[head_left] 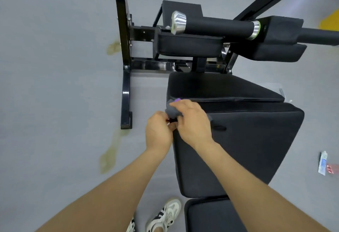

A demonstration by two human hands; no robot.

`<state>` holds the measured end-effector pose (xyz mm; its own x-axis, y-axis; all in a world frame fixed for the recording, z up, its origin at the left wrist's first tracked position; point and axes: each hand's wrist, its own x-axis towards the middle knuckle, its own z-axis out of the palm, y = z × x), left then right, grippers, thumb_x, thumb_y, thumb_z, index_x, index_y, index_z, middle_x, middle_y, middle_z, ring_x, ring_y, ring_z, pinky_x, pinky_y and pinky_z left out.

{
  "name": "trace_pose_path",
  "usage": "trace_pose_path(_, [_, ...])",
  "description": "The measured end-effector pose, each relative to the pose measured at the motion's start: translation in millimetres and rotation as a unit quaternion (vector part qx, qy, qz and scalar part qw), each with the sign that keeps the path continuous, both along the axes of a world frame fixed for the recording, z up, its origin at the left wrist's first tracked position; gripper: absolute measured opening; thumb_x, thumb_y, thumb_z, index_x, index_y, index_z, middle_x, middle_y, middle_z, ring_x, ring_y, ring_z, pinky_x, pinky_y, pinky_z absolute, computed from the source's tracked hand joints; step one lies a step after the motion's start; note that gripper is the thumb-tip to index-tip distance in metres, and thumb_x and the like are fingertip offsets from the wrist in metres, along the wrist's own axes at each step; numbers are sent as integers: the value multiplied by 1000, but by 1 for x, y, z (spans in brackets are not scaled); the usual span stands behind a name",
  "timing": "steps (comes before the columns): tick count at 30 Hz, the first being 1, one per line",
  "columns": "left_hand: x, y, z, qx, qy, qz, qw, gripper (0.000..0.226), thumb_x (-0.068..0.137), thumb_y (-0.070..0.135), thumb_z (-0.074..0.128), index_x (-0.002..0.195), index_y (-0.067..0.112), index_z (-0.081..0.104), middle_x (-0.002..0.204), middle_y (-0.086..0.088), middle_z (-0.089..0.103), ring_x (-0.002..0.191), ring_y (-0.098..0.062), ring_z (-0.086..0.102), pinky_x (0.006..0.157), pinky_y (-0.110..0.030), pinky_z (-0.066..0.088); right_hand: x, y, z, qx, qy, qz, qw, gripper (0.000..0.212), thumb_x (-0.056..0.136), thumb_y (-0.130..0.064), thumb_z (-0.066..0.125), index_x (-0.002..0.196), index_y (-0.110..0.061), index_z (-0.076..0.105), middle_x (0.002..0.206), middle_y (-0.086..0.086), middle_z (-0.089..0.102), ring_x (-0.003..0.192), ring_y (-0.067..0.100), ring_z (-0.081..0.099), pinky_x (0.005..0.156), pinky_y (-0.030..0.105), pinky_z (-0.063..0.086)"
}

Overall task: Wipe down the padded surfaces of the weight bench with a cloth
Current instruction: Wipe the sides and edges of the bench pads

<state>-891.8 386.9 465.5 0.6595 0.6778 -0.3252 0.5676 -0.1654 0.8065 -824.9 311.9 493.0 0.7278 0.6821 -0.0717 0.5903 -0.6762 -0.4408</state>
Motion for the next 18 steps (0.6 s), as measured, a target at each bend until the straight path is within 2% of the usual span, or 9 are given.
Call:
trace_pose_path(2, [-1,-2,0,-1,8,-4,1000,12,83,12,67,88,2,67,83,-4,60,75,-18,57,62,-21,43,6,-3,7,-19,7,41,999,48,86,-5,49,131,-23,53,132,-3,52,119,20,44,98,33,38])
trace_pose_path(4, [-1,-4,-2,-9,14,1,1000,23,82,16,70,103,7,68,92,-5,64,84,-22,62,73,-27,47,25,-24,9,-24,16,32,999,47,88,-5,49,130,-24,53,132,-3,53,120,21,45,97,35,40])
trace_pose_path(6, [0,-4,-1,-35,20,18,999,34,83,17,70,116,9,64,102,-7,67,93,-23,63,81,-25,46,51,-57,10,-39,0,-38,998,45,88,-4,50,128,-24,56,130,0,55,120,24,47,96,35,40])
trace_pose_path(8, [0,-3,-2,-45,25,17,999,38,83,17,70,120,10,62,107,-7,67,95,-23,62,81,-22,42,68,-79,10,-70,-16,-122,990,43,90,-4,49,128,-23,56,131,1,54,120,26,47,92,37,42])
trace_pose_path(10, [-1,-3,-1,-38,29,13,999,39,84,17,69,121,10,61,108,-7,67,96,-23,62,81,-21,41,64,-72,5,-74,-26,-160,984,43,89,-4,46,128,-19,56,132,4,53,119,29,46,93,39,42])
trace_pose_path(13, [0,-4,1,-29,34,11,999,34,84,17,69,116,9,64,102,-8,67,92,-24,62,79,-24,43,30,-33,-3,-25,-22,-112,993,44,88,-5,46,129,-17,55,131,5,53,118,28,45,101,34,35])
trace_pose_path(16, [-1,-2,6,10,37,-21,999,14,83,14,68,85,0,68,73,-5,55,69,-21,52,62,-27,38,11,-7,-1,-3,22,-11,1000,46,91,-9,46,134,-22,49,134,-2,49,122,21,42,102,33,36])
trace_pose_path(17, [-1,-2,7,21,38,-29,999,15,83,14,68,82,0,68,71,-5,54,69,-22,51,61,-28,36,16,-8,1,-10,33,12,999,46,92,-10,46,135,-25,48,135,-4,49,122,19,42,100,34,38])
trace_pose_path(18, [0,-2,9,26,41,-34,998,14,83,15,68,89,3,70,78,-7,59,75,-24,55,64,-27,37,24,-14,4,-21,41,22,999,45,93,-12,46,135,-28,47,134,-5,49,121,19,43,98,37,41])
